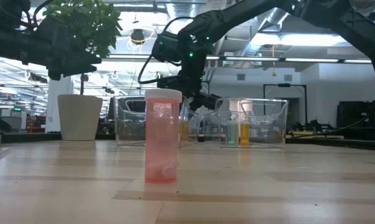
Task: Pick and place medicine bottles into bin by pill shape (circle, oval)
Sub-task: Put the small orange capsule bottle into the left transparent bin, then put the pink tablet bottle into the right transparent bin
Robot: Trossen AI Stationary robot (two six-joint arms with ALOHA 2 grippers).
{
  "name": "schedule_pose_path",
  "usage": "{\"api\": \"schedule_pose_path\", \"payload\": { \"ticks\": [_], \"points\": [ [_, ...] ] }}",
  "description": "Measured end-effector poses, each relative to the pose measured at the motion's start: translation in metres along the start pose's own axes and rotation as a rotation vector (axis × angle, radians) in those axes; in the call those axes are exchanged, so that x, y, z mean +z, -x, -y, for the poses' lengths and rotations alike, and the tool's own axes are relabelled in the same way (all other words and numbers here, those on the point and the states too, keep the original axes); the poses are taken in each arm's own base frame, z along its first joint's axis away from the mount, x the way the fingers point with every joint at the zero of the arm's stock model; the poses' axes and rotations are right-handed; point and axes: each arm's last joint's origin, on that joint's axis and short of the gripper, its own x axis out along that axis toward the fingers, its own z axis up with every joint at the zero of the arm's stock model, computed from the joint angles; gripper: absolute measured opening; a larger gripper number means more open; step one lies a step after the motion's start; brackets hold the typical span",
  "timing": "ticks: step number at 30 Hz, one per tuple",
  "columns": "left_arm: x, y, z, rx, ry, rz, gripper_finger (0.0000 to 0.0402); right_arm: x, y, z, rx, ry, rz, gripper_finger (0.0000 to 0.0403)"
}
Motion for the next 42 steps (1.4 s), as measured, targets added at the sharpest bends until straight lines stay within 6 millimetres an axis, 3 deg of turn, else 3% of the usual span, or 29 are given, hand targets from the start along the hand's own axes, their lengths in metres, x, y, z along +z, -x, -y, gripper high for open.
{"api": "schedule_pose_path", "payload": {
  "ticks": [11,18,21,24,26,30,33,36,42],
  "points": [
    [0.000,0.000,0.000,0.000,0.000,0.000,0.0240,0.005,0.004,-0.001,-0.002,-0.049,-0.039,0.0190],
    [0.000,0.000,0.000,0.000,0.000,0.001,0.0240,-0.006,0.037,0.009,-0.060,-0.140,-0.023,0.0198],
    [0.000,0.000,0.000,-0.001,-0.002,0.001,0.0240,-0.018,0.065,0.017,-0.096,-0.227,0.011,0.0196],
    [0.000,0.000,0.000,0.001,-0.004,-0.003,0.0240,-0.035,0.107,0.019,-0.100,-0.408,0.117,0.0194],
    [-0.001,0.000,0.000,0.003,-0.003,-0.008,0.0240,-0.046,0.142,0.014,-0.037,-0.560,0.270,0.0195],
    [-0.001,0.000,0.000,0.002,0.003,-0.013,0.0240,-0.069,0.206,-0.001,0.216,-0.862,0.741,0.0197],
    [-0.001,0.000,0.000,0.001,0.009,-0.013,0.0240,-0.074,0.245,-0.013,0.395,-0.927,0.976,0.0195],
    [-0.001,0.000,0.000,-0.001,0.035,-0.014,0.0240,-0.058,0.274,-0.027,0.418,-0.900,1.021,0.0186],
    [-0.003,0.000,0.000,-0.004,0.072,-0.033,0.0240,0.018,0.297,-0.064,0.444,-0.818,0.962,0.0169]
  ]
}}
